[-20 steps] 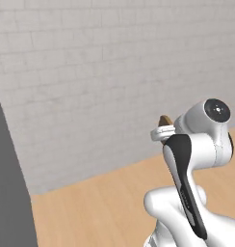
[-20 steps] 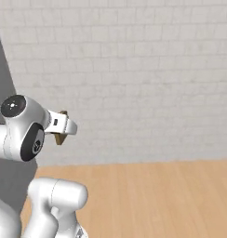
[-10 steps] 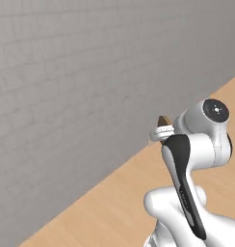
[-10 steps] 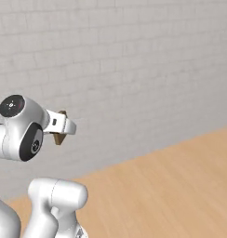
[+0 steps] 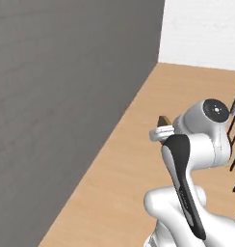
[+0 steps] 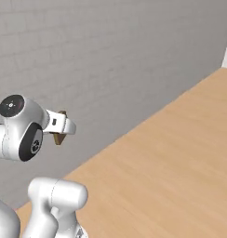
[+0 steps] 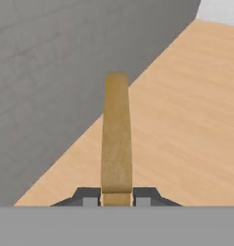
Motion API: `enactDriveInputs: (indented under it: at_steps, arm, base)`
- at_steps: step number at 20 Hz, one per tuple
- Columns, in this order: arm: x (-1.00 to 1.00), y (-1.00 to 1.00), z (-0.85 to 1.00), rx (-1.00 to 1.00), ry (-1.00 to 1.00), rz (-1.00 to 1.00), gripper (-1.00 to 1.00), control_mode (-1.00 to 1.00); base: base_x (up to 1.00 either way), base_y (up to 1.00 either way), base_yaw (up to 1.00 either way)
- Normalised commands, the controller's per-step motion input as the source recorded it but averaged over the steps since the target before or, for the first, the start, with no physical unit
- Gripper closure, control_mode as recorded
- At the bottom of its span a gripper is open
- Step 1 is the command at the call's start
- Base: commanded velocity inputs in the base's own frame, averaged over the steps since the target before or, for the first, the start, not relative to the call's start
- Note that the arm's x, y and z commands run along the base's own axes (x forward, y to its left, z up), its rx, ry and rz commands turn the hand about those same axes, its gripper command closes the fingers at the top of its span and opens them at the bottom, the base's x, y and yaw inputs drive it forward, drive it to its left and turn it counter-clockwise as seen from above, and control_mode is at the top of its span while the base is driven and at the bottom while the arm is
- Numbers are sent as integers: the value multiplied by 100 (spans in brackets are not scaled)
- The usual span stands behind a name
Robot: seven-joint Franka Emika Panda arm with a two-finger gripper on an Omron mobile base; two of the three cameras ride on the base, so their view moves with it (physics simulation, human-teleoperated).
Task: Start the toaster. Once the lever pops up, take the bread to the plate on the dining counter.
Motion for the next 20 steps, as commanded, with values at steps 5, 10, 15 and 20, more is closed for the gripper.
enactDriveInputs:
  at_steps: [5,10,15,20]
  arm:
    - [0,0,0,0,0,0,100,100]
    - [0,0,0,0,0,0,100,100]
    - [0,0,0,0,0,0,100,100]
    - [0,0,0,0,0,0,100,100]
  base:
    - [71,0,-64]
    - [75,0,-61]
    - [82,0,-57]
    - [89,12,-57]
